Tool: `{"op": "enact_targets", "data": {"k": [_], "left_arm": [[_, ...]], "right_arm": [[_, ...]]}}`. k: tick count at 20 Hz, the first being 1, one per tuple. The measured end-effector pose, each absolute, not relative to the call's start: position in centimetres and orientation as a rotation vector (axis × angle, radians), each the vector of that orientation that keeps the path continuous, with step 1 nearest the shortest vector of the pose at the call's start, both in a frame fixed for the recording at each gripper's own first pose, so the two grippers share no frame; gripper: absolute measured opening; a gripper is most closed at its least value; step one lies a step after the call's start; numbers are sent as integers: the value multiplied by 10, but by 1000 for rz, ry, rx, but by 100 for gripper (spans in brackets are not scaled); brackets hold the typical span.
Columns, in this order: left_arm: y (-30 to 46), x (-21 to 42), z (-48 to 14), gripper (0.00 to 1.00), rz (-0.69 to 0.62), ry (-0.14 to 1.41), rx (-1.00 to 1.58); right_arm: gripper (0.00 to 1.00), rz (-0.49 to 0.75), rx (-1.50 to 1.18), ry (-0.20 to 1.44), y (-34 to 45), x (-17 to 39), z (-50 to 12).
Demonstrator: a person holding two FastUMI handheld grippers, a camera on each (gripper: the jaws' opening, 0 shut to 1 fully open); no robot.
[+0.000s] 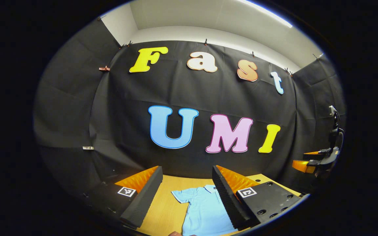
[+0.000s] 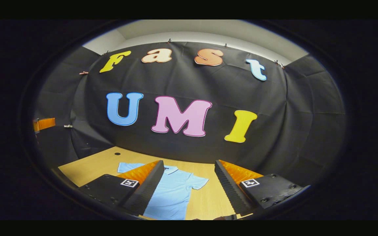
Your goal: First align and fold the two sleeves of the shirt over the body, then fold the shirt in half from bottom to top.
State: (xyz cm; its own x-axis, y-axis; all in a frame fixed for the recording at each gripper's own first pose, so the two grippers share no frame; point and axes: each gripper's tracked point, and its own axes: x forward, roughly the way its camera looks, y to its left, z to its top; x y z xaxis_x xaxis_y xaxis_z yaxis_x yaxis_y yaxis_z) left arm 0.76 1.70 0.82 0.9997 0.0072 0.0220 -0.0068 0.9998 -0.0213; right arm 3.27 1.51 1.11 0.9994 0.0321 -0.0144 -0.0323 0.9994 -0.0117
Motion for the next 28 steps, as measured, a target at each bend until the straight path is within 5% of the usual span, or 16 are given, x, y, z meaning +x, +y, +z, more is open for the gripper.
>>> {"op": "enact_targets", "data": {"k": [10, 18, 28], "left_arm": [[-9, 73, -11, 97, 24, 36, -24], [-54, 150, -38, 97, 82, 122, 3], [-88, 182, -77, 97, 162, 237, 52]], "right_arm": [[97, 106, -12, 194, -23, 164, -70], [98, 205, 6, 468, -48, 297, -217], [95, 192, 116, 724, -69, 375, -363]]}}
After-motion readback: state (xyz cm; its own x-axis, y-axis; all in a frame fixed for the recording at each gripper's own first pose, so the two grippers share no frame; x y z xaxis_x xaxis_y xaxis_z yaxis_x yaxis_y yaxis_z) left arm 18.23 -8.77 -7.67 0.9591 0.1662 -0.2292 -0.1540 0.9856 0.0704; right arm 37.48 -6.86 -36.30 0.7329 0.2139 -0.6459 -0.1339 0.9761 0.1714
